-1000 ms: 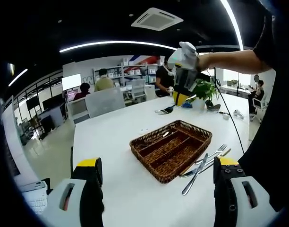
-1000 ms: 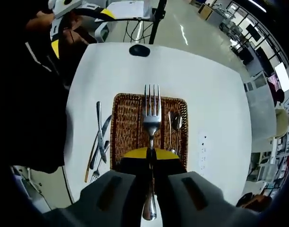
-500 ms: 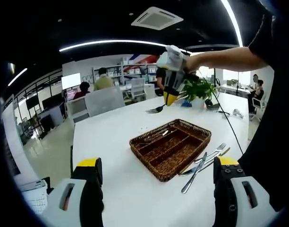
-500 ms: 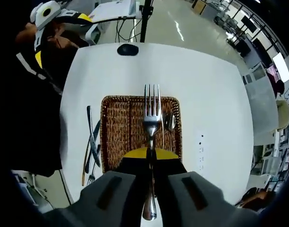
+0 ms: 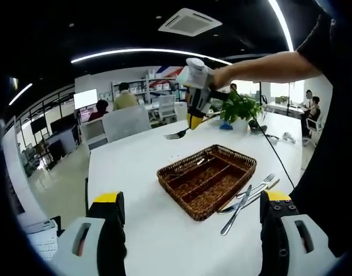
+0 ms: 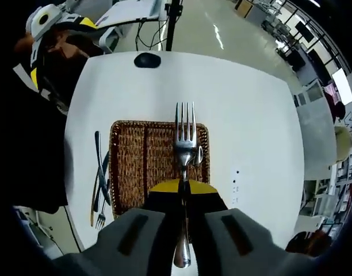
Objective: Arrange the knives, forks, and spoons in their matching storage slots by inserting each utensil handle-first until every utensil is classified and aligned in the correct compartment
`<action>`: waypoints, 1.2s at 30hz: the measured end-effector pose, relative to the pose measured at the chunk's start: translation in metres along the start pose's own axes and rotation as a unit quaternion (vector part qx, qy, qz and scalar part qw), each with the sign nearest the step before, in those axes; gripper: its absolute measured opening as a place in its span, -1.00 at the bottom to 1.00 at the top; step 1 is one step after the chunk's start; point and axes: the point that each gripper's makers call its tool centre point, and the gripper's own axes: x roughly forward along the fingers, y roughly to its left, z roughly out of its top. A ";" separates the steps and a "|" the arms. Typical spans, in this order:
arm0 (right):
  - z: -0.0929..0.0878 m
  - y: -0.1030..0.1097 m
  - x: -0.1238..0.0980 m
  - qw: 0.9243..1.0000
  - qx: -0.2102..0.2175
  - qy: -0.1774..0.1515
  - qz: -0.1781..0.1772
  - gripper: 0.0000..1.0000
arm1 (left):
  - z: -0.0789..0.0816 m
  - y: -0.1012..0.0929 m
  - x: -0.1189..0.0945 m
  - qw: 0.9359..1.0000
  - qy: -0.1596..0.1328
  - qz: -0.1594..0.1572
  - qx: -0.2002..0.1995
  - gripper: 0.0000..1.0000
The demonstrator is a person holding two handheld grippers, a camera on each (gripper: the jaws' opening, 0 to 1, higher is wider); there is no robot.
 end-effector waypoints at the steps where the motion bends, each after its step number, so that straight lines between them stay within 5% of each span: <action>1: 0.000 0.000 0.000 1.000 0.000 -0.001 -0.001 -1.00 | 0.000 0.001 0.000 1.000 0.000 0.001 0.000 0.99; 19: -0.001 -0.003 0.008 1.000 0.002 -0.003 -0.006 -1.00 | -0.002 0.003 -0.002 1.000 -0.001 0.002 -0.007 0.99; 36: -0.019 0.013 0.046 1.000 0.009 0.002 0.010 -1.00 | -0.009 0.006 -0.001 1.000 0.008 0.001 -0.011 0.99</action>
